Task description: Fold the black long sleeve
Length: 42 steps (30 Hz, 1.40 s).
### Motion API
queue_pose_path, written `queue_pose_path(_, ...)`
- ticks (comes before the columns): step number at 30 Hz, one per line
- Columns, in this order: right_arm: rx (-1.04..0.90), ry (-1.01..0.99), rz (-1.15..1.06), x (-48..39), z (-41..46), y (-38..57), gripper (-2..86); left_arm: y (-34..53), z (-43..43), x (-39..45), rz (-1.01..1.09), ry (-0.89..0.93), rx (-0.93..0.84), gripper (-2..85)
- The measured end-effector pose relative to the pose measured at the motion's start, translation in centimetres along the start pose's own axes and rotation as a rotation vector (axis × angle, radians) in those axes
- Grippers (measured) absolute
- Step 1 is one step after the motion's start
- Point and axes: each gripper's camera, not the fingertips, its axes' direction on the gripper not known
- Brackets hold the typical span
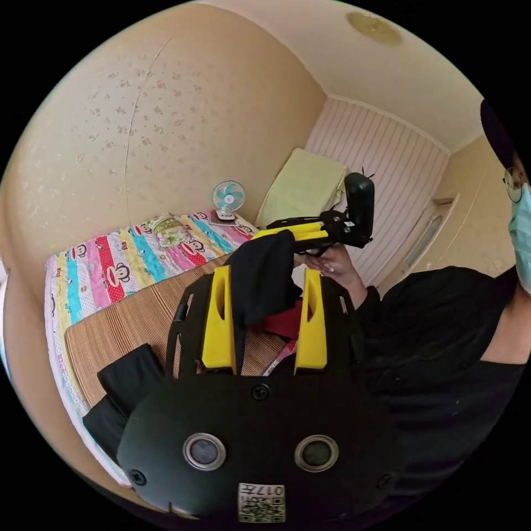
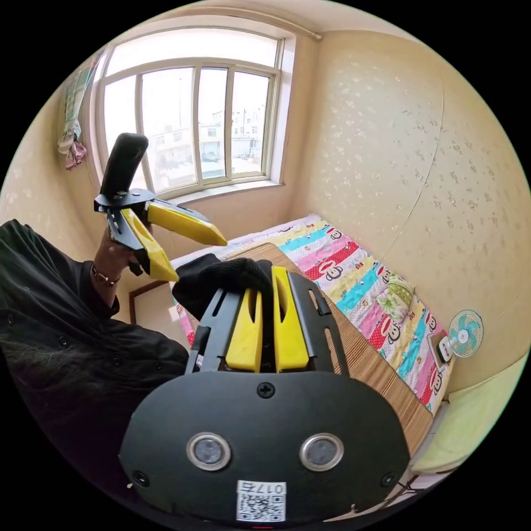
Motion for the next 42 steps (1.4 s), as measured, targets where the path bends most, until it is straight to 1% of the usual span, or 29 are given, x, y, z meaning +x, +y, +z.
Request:
queue_pose_path(2,-0.024,0.019,-0.033,-0.9,-0.3,-0.8,4.9,-0.7,3.2,1.6,-0.013,-0.092,-0.056,12.8)
queue_pose_path(3,-0.038,0.037,-0.048,-1.3,-0.3,-1.1,5.1,-0.9,4.8,2.3,-0.016,-0.133,-0.070,7.3)
queue_pose_path(5,-0.045,0.109,-0.040,-1.4,-0.4,-1.0,5.4,-0.8,5.5,2.7,-0.011,-0.169,-0.017,5.2)
queue_pose_path(6,-0.037,0.131,-0.038,-1.1,-0.7,-0.3,5.7,-0.6,5.1,2.3,-0.023,-0.132,0.047,4.6)
queue_pose_path(7,-0.009,0.096,-0.049,-0.8,-1.2,0.7,7.7,-0.5,4.5,1.2,-0.061,-0.059,0.110,4.2)
queue_pose_path(8,0.015,0.062,-0.044,-0.5,-1.6,1.3,8.7,-0.5,4.3,0.5,-0.083,-0.011,0.132,4.2)
queue_pose_path(10,0.156,-0.087,0.031,0.8,-2.9,4.8,11.6,-1.0,4.5,-1.9,-0.153,0.159,0.180,4.2)
queue_pose_path(11,0.194,-0.127,0.053,1.1,-3.1,6.0,11.7,-1.2,4.6,-2.2,-0.161,0.181,0.189,4.2)
queue_pose_path(12,0.270,-0.212,0.097,1.7,-3.2,8.8,11.9,-1.6,4.6,-2.4,-0.172,0.184,0.204,4.2)
queue_pose_path(13,0.323,-0.296,0.140,2.2,-2.9,11.7,12.0,-2.1,4.4,-2.2,-0.169,0.166,0.216,4.2)
queue_pose_path(14,0.340,-0.338,0.161,2.4,-2.5,13.2,12.3,-2.4,4.3,-2.0,-0.163,0.154,0.221,4.3)
queue_pose_path(16,0.333,-0.466,0.274,2.5,-0.1,18.5,14.3,-3.3,3.2,-0.9,-0.120,0.126,0.251,4.3)
queue_pose_path(19,0.227,-0.469,0.408,1.6,3.7,23.2,17.5,-4.4,1.7,0.5,-0.048,0.162,0.274,4.4)
queue_pose_path(21,0.179,-0.459,0.459,1.4,5.8,24.4,17.8,-4.9,0.8,1.2,-0.022,0.186,0.289,4.4)
queue_pose_path(23,0.191,-0.491,0.494,1.8,7.1,24.5,16.7,-5.2,-0.1,1.7,0.009,0.221,0.300,4.5)
queue_pose_path(24,0.232,-0.549,0.492,2.4,7.4,23.9,15.3,-5.2,-0.7,1.9,0.024,0.233,0.308,4.5)
queue_pose_path(25,0.279,-0.603,0.446,2.9,6.8,22.8,8.9,-5.1,-1.3,1.8,0.027,0.236,0.316,4.5)
queue_pose_path(26,0.304,-0.608,0.418,3.1,6.3,22.2,5.8,-5.0,-1.7,1.6,0.021,0.233,0.319,4.5)
queue_pose_path(27,0.324,-0.518,0.417,3.7,4.7,21.0,4.9,-4.7,-2.6,0.9,0.001,0.222,0.325,4.5)
queue_pose_path(28,0.330,-0.350,0.448,4.4,2.8,20.0,4.3,-4.1,-3.7,0.0,-0.019,0.198,0.335,4.6)
queue_pose_path(29,0.332,-0.270,0.464,4.8,1.7,19.4,4.1,-3.7,-4.4,-0.5,-0.027,0.184,0.340,4.6)
queue_pose_path(30,0.352,-0.142,0.474,5.6,-0.6,18.5,3.8,-2.8,-5.6,-1.6,-0.038,0.157,0.341,4.7)
queue_pose_path(31,0.408,-0.036,0.492,6.3,-3.3,17.8,3.6,-1.7,-6.7,-2.7,-0.050,0.134,0.327,4.8)
queue_pose_path(34,0.560,0.024,0.468,6.9,-8.9,15.8,3.3,1.6,-8.1,-5.4,-0.100,0.052,0.258,4.8)
queue_pose_path(35,0.579,0.028,0.445,6.6,-9.6,15.3,3.3,2.4,-8.1,-6.1,-0.125,0.045,0.245,4.8)
queue_pose_path(37,0.613,0.048,0.342,4.8,-11.6,13.2,3.2,5.5,-7.3,-8.9,-0.219,0.104,0.195,4.5)
queue_pose_path(40,0.645,0.038,0.266,2.4,-12.7,12.2,3.1,9.9,-5.1,-12.0,-0.312,0.204,0.108,4.2)
queue_pose_path(42,0.631,0.037,0.253,1.4,-12.9,12.0,3.1,12.5,-4.4,-13.0,-0.344,0.260,0.121,4.0)
